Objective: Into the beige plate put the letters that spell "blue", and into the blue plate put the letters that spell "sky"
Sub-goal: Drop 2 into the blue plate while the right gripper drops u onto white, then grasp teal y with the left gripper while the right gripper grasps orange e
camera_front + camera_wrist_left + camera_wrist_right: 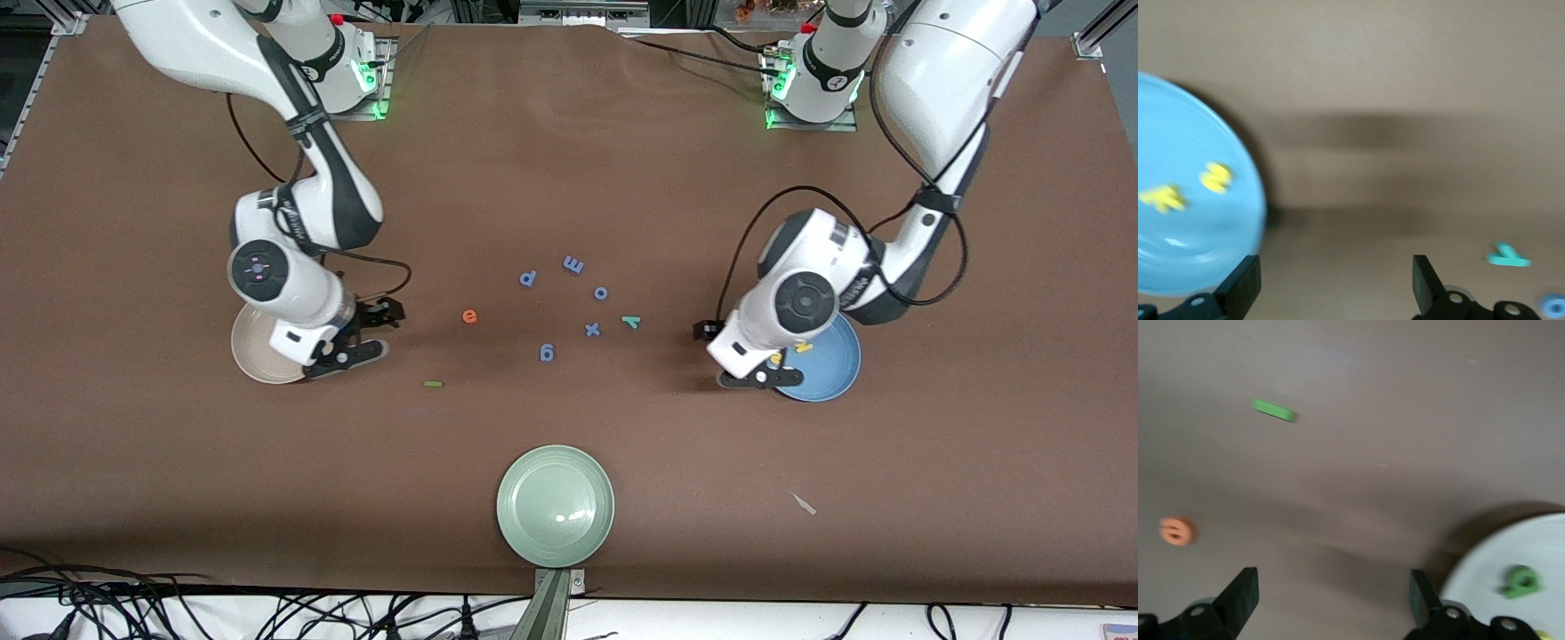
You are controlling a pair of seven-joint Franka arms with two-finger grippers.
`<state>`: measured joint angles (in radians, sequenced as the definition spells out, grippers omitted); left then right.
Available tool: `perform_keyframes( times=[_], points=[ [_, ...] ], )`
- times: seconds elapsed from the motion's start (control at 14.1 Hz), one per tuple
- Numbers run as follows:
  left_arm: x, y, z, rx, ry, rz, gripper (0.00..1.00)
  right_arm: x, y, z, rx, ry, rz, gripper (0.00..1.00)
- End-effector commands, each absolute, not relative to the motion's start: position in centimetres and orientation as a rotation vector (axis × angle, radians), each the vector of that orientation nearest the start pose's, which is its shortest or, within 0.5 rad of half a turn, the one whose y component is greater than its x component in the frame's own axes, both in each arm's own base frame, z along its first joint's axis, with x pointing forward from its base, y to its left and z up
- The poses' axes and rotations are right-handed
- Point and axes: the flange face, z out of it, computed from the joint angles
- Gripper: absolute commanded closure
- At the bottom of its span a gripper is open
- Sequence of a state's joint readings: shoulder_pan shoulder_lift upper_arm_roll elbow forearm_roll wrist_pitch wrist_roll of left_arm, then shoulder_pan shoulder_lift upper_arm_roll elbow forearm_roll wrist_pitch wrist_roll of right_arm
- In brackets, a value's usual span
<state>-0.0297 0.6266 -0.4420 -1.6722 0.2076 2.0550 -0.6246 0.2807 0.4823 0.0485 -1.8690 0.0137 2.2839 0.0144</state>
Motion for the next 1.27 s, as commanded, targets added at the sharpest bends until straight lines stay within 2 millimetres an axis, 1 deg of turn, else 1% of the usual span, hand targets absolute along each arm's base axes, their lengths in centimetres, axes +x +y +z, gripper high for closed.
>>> perform_keyframes(
  times=[0.0, 0.07, 0.21, 0.28, 0.35, 0.42, 0.49, 0.57, 0.64, 0.71, 0.85, 0.99, 1.13, 1.2],
  points=[
    [59.2, -29.4, 24.2, -3.092, -0.404, 0.308, 0.00, 59.6, 24.2, 23.9, -3.094, -0.362, 0.128, 0.00],
    [58.6, -31.2, 23.9, -3.081, -0.518, 0.290, 0.00, 59.2, 25.6, 23.7, -3.100, -0.330, 0.117, 0.00],
    [57.3, -34.2, 22.6, -3.048, -0.721, 0.259, 0.00, 58.1, 29.0, 22.7, -3.095, -0.341, 0.081, 0.00],
    [57.2, -34.9, 22.3, -3.031, -0.832, 0.243, 0.00, 57.7, 29.9, 22.1, -3.095, -0.321, 0.068, 0.00],
    [57.2, -35.3, 21.8, -3.014, -0.930, 0.234, 0.00, 57.2, 31.0, 22.1, -3.095, -0.311, 0.060, 0.00],
    [56.7, -36.0, 21.0, -2.995, -0.988, 0.244, 0.00, 56.7, 31.8, 21.7, -3.095, -0.313, 0.063, 0.00],
    [55.8, -37.5, 20.6, -2.975, -1.038, 0.251, 0.00, 56.4, 32.4, 21.4, -3.091, -0.324, 0.050, 0.00],
    [55.5, -38.1, 20.1, -2.961, -1.102, 0.244, 0.00, 55.9, 33.2, 20.9, -3.092, -0.317, 0.051, 0.00],
    [55.7, -38.3, 20.0, -2.949, -1.182, 0.226, 0.00, 55.3, 34.0, 20.3, -3.095, -0.314, 0.058, 0.00],
    [55.8, -38.4, 19.8, -2.933, -1.254, 0.221, 0.00, 54.9, 34.4, 19.8, -3.098, -0.313, 0.062, 0.00],
    [55.7, -38.7, 19.6, -2.906, -1.334, 0.218, 0.00, 54.4, 34.3, 18.9, -3.098, -0.316, 0.054, 0.00],
    [55.4, -38.8, 19.3, -2.901, -1.325, 0.222, 0.00, 54.0, 34.0, 18.2, -3.100, -0.315, 0.055, 0.00],
    [55.8, -38.1, 19.3, -2.889, -1.344, 0.223, 0.00, 53.5, 33.6, 17.6, -3.107, -0.317, 0.081, 0.01],
    [55.6, -37.9, 19.0, -2.882, -1.333, 0.231, 0.00, 53.2, 33.4, 17.4, -3.111, -0.315, 0.092, 0.03]
  ],
)
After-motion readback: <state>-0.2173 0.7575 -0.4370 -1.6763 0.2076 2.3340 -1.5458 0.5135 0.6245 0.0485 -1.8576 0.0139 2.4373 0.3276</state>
